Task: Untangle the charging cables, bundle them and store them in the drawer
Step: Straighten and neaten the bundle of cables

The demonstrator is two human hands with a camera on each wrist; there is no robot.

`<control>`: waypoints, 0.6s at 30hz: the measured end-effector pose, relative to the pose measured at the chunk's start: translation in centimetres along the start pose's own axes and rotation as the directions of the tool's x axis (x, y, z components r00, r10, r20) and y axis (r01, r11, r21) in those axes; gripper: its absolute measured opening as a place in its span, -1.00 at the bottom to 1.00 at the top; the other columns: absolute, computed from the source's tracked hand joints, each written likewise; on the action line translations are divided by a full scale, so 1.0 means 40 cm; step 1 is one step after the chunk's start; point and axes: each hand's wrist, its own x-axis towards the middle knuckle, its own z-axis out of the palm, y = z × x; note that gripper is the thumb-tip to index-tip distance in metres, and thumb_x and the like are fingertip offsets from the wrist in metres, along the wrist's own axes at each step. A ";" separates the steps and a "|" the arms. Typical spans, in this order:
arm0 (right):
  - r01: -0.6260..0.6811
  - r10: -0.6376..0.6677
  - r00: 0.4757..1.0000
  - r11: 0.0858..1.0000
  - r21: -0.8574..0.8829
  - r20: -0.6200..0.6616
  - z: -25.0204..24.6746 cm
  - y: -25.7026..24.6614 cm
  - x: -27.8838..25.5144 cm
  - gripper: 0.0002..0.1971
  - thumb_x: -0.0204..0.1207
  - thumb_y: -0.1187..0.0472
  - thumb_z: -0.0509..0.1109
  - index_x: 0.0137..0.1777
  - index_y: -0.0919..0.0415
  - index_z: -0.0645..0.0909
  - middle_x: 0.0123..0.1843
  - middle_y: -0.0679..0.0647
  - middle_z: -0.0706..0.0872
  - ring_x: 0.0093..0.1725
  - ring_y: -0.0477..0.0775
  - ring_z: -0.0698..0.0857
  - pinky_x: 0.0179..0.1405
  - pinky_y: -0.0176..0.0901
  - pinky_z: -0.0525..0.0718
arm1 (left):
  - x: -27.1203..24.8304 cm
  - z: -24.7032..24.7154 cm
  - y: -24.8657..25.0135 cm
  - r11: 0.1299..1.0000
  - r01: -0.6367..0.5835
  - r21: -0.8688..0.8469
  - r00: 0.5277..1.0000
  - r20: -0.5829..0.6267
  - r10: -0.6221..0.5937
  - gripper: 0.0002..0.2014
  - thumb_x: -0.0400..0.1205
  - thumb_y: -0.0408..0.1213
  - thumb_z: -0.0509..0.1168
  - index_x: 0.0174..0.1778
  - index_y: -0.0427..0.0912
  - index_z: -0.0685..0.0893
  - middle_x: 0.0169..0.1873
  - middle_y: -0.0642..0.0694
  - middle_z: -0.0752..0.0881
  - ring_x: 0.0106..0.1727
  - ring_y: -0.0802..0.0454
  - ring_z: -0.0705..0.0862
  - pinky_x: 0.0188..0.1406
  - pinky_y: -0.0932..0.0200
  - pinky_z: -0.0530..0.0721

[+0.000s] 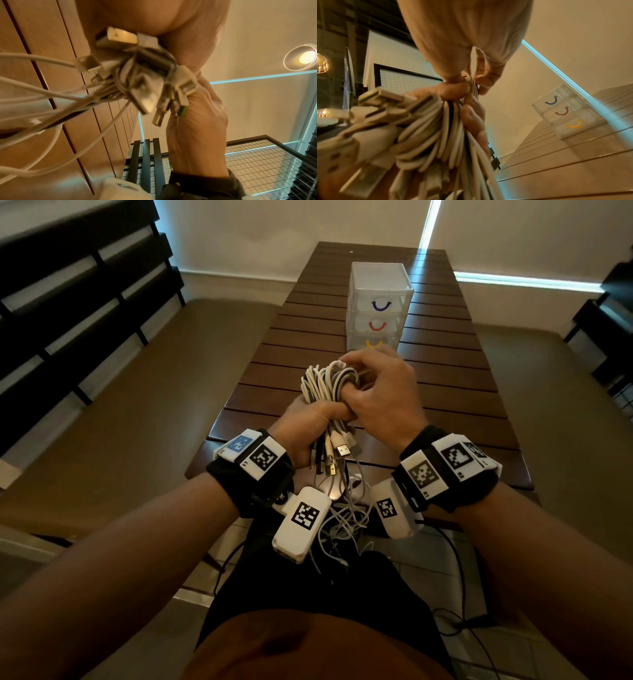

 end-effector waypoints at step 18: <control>-0.127 0.149 0.917 0.988 -0.085 0.369 -0.053 -0.018 0.024 -0.89 0.49 0.24 0.34 -0.20 0.18 0.69 -0.26 -0.03 0.65 -0.29 -0.16 0.57 -0.28 -0.32 0.55 | 0.015 0.001 -0.014 0.999 -0.041 0.029 0.996 0.081 0.039 -0.79 0.47 -0.64 0.31 -0.06 -0.31 0.66 -0.35 -0.19 0.66 -0.40 -0.05 0.65 -0.32 0.03 0.69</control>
